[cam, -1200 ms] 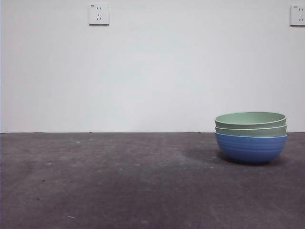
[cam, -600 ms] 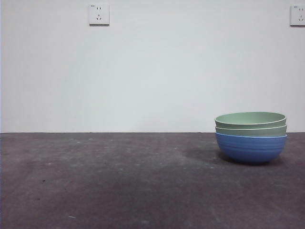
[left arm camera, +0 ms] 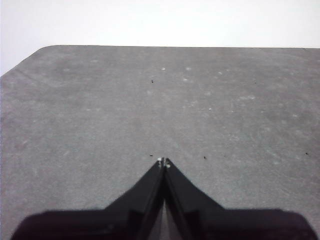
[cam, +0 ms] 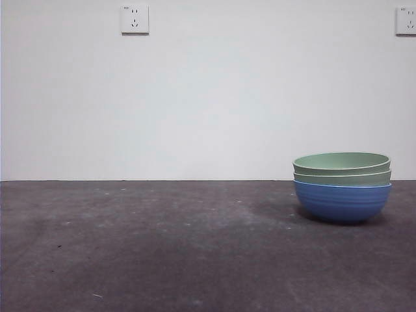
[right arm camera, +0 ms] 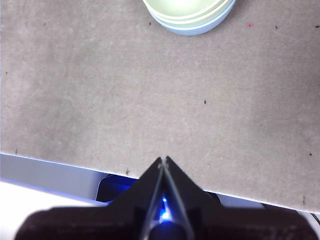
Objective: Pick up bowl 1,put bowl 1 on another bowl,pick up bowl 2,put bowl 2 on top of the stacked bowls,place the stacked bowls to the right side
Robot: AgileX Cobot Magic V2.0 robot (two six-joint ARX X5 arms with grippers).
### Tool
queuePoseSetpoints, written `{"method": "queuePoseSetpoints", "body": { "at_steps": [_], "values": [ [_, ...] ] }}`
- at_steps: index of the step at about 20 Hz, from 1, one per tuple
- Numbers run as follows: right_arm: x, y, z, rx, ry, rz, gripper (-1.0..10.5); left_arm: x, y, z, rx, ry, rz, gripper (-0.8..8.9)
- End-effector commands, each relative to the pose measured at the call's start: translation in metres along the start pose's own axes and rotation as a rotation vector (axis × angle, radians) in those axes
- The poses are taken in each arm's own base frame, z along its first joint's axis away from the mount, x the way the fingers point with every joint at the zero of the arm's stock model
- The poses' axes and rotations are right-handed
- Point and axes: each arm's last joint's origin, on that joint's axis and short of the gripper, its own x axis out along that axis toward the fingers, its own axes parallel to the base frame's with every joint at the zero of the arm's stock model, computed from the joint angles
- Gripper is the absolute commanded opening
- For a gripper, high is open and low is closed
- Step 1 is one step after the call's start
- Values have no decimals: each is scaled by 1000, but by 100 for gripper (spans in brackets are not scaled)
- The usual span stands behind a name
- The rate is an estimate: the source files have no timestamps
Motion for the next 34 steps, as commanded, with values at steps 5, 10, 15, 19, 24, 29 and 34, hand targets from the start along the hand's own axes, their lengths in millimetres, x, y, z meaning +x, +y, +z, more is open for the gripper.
{"method": "queuePoseSetpoints", "body": {
  "at_steps": [5,10,15,19,24,29,34],
  "values": [
    [2,-1,0,-22,-6,-27,1,1,1,-4,-11,15,6,-3],
    [-16,-7,-8,-30,-147,-233,2,1,1,-4,-11,15,5,-3],
    [-34,-6,-21,-56,-482,-269,2,1,1,-4,-11,15,5,-4],
    [7,-15,-36,-113,-730,-161,2,1,1,-4,-11,15,6,-4],
    [76,-34,-67,-65,-886,-115,2,1,1,-4,-11,15,5,-4],
    [107,-43,-85,-61,-896,-129,2,1,1,-4,-11,15,6,-3],
    [129,-49,-98,-52,-861,-133,2,1,1,-4,-11,15,5,-4]
  ]
}}
